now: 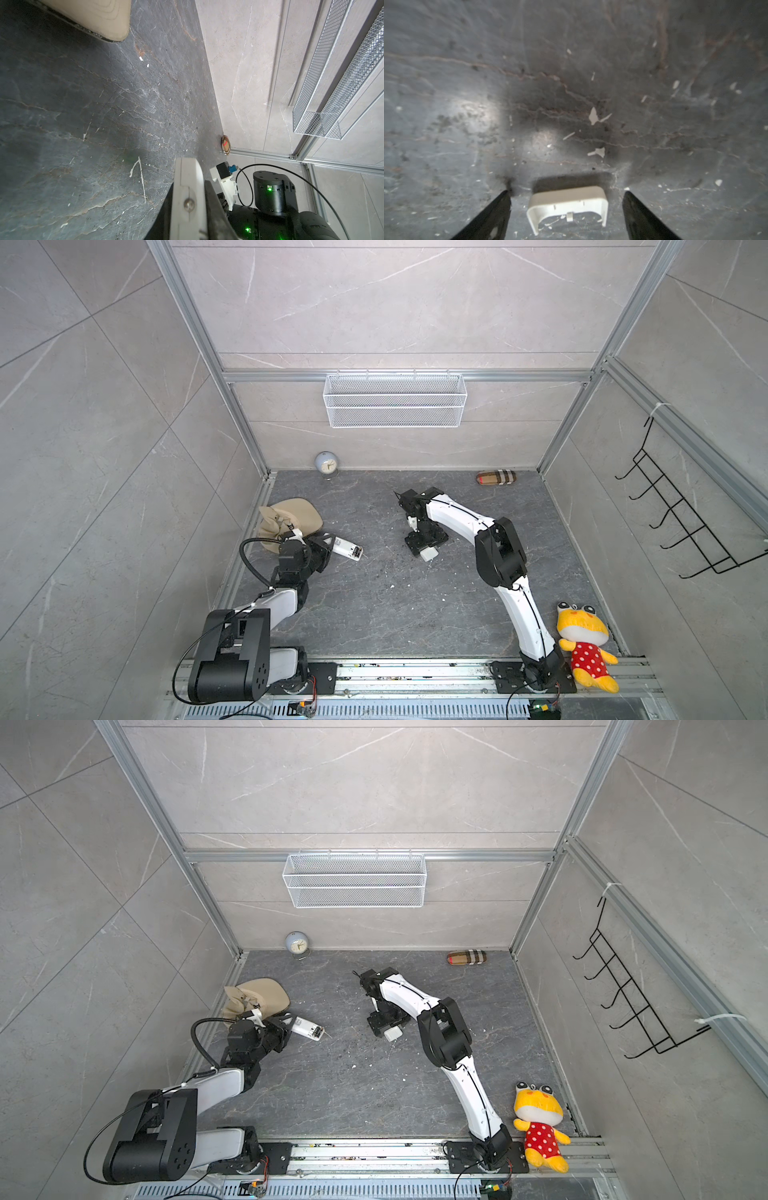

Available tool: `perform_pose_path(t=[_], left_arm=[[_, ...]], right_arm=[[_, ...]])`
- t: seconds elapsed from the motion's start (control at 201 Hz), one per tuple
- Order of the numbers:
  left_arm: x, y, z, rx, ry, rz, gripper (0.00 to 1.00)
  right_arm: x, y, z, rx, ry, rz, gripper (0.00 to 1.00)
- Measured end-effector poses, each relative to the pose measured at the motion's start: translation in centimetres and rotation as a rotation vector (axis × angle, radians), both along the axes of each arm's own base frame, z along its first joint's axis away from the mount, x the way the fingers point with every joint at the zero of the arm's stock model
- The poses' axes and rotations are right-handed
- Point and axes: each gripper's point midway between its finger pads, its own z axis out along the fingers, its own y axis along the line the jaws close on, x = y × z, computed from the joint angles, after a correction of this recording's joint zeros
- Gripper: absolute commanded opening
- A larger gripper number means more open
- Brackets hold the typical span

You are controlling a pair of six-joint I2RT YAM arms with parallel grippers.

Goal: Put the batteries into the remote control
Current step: 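Lower the open right gripper around the white battery cover and close it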

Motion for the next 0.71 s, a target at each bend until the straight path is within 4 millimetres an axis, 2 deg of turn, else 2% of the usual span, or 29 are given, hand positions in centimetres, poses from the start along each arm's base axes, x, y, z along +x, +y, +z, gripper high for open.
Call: perform_pose_path(t=[0.204, 0.373, 0.578, 0.712], left_arm=[[0.00, 0.00, -0.01, 0.000, 0.001, 0.000, 0.00], [0.00, 0.00, -0.02, 0.000, 0.001, 0.000, 0.00], [0.04, -0.06, -0.29, -0.001, 0.008, -0.002, 0.00], [0.01, -0.24, -0.70, -0.003, 0.021, -0.006, 0.00]], right_arm=[[0.07, -0.09, -0.08, 0.017, 0.002, -0.009, 0.81], [-0.09, -0.08, -0.08, 0.026, -0.003, -0.009, 0.72], [-0.37, -0.28, -0.11, 0.026, -0.005, -0.010, 0.66], [-0.46, -0.35, -0.11, 0.027, -0.007, -0.013, 0.65]])
